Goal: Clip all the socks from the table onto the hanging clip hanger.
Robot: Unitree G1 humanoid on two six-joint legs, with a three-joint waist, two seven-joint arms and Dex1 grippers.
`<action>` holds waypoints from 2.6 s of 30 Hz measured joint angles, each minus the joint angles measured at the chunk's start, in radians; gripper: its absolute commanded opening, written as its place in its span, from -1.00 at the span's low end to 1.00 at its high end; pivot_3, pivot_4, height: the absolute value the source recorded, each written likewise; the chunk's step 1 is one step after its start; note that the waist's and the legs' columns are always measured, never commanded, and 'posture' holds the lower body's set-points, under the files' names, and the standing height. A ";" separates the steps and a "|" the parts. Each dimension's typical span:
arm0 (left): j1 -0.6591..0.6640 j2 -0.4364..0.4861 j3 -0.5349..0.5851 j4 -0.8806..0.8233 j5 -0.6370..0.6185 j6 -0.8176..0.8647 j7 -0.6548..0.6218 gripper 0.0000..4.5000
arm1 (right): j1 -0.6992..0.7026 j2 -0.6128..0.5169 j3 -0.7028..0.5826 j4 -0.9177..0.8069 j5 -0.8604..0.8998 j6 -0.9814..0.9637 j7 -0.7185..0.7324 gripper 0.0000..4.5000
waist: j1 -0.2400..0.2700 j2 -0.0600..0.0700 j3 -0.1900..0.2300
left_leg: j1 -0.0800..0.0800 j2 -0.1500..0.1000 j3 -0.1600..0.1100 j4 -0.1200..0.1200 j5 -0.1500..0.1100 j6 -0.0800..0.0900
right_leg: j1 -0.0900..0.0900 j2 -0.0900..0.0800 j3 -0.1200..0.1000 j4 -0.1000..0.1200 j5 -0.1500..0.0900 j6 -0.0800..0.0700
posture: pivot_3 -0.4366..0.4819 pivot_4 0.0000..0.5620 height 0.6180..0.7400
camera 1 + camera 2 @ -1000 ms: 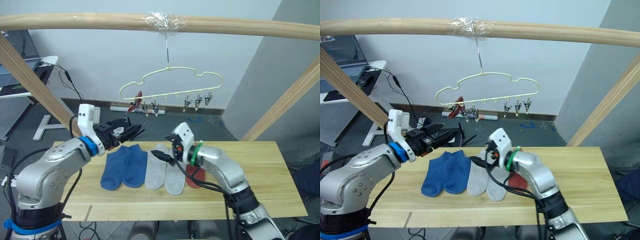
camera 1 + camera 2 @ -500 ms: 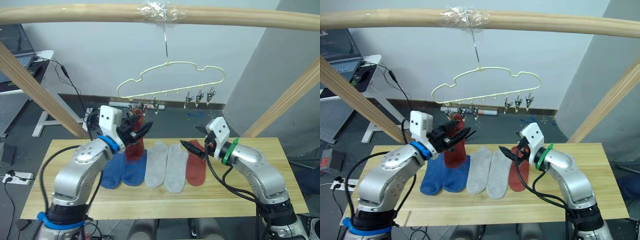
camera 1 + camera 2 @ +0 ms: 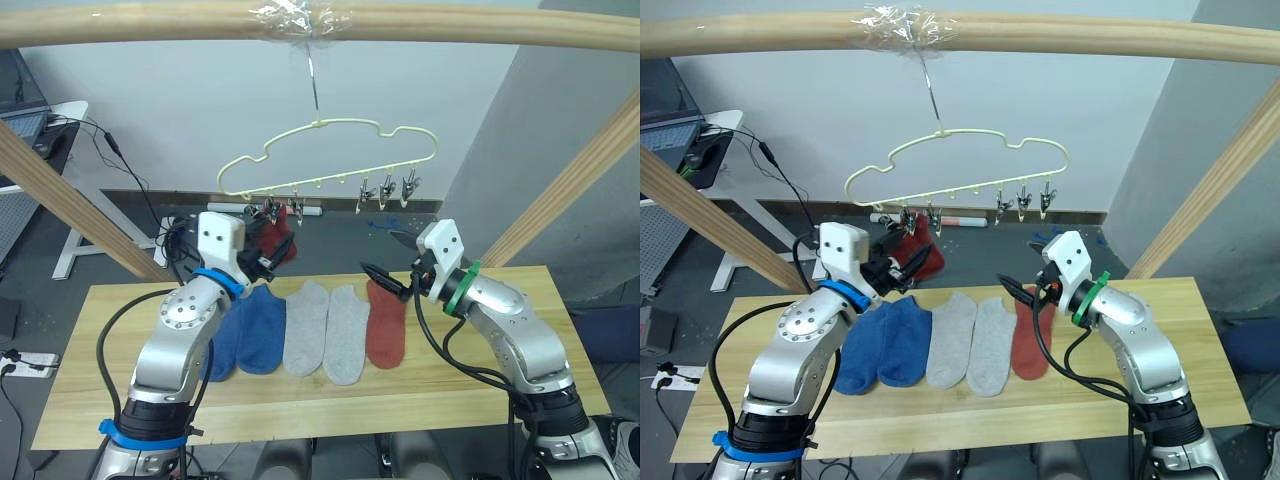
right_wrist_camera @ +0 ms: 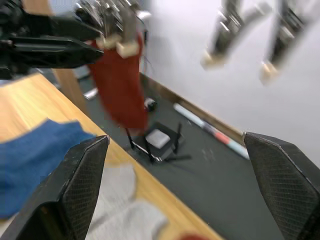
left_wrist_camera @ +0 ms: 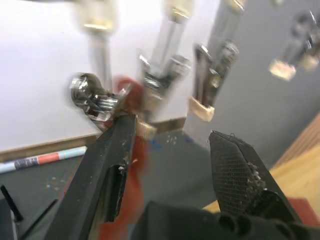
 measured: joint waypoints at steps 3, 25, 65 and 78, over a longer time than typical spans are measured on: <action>0.004 -0.008 0.025 -0.004 -0.024 0.000 -0.005 0.15 | -0.043 0.007 0.002 0.004 0.016 0.002 0.010 1.00 | 0.010 0.000 0.002 | 0.000 0.000 -0.001 0.000 0.000 0.000 | 0.000 0.000 0.000 0.000 0.000 0.000 | 0.39 -0.02 1.00; -0.090 -0.085 -0.024 0.083 0.015 -0.108 -0.062 0.15 | -0.092 -0.051 -0.024 -0.077 0.133 -0.012 0.114 1.00 | 0.015 -0.002 0.003 | -0.002 -0.001 -0.002 0.001 0.000 0.000 | 0.000 0.000 -0.002 -0.001 0.000 0.000 | 0.17 -0.09 1.00; -0.098 -0.131 -0.017 0.123 0.074 -0.149 0.029 0.15 | -0.107 -0.078 -0.043 -0.078 0.174 0.009 0.090 1.00 | 0.005 -0.002 0.003 | -0.002 -0.001 -0.002 0.001 0.000 -0.001 | 0.000 0.000 -0.002 0.000 0.000 0.000 | 0.14 -0.12 1.00; -0.073 -0.131 -0.009 0.116 0.073 -0.148 0.045 -0.01 | -0.106 -0.080 -0.043 -0.078 0.187 0.012 0.086 1.00 | 0.005 -0.002 0.003 | -0.002 -0.001 -0.002 0.001 0.001 -0.001 | 0.000 0.000 -0.002 0.000 0.000 0.000 | 0.16 -0.10 1.00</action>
